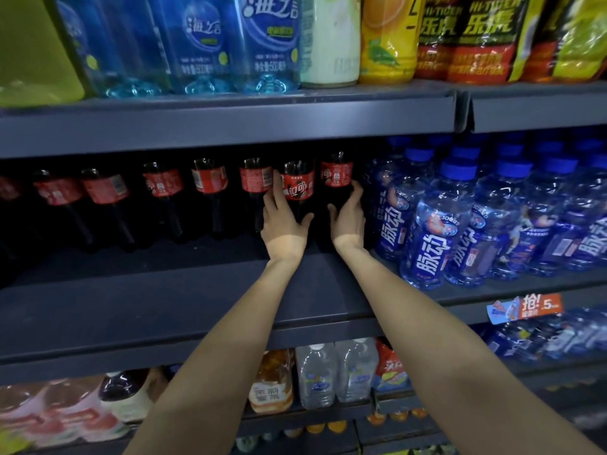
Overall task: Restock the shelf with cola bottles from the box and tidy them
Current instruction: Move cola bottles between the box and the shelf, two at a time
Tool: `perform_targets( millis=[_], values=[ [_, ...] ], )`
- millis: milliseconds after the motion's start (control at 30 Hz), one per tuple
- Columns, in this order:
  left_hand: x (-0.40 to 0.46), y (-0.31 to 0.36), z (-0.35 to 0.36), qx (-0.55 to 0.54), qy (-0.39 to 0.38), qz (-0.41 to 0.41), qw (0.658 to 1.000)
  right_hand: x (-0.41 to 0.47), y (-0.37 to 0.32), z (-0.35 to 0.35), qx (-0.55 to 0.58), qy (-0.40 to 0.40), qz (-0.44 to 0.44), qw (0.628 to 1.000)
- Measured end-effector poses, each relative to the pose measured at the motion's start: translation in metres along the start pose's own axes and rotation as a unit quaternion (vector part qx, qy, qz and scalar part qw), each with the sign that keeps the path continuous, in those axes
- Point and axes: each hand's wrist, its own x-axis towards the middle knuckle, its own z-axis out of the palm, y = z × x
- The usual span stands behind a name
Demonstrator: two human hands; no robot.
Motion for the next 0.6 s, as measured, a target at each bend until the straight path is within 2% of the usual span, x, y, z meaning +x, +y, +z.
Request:
perform_targets(
  millis=[167, 267, 367, 500, 600],
  values=[
    [-0.003, -0.001, -0.006, -0.056, -0.014, -0.014, 0.998, -0.008, -0.003, -0.007, 0.003, -0.049, 0.015, 0.999],
    [-0.009, 0.000, -0.014, -0.164, -0.057, -0.082, 0.981, -0.016, -0.012, -0.016, -0.020, -0.077, 0.020, 0.997],
    [-0.026, 0.008, -0.029, -0.228, -0.109, -0.128, 0.959, -0.036, -0.021, -0.038, -0.045, -0.097, -0.025, 0.994],
    [-0.057, 0.031, -0.061, -0.262, -0.183, -0.124, 0.939, -0.074, -0.031, -0.092, -0.039, -0.088, -0.080, 0.992],
    [-0.085, 0.056, -0.084, -0.242, -0.204, -0.043, 0.948, -0.108, -0.031, -0.138, -0.078, -0.033, -0.152, 0.985]
  ],
)
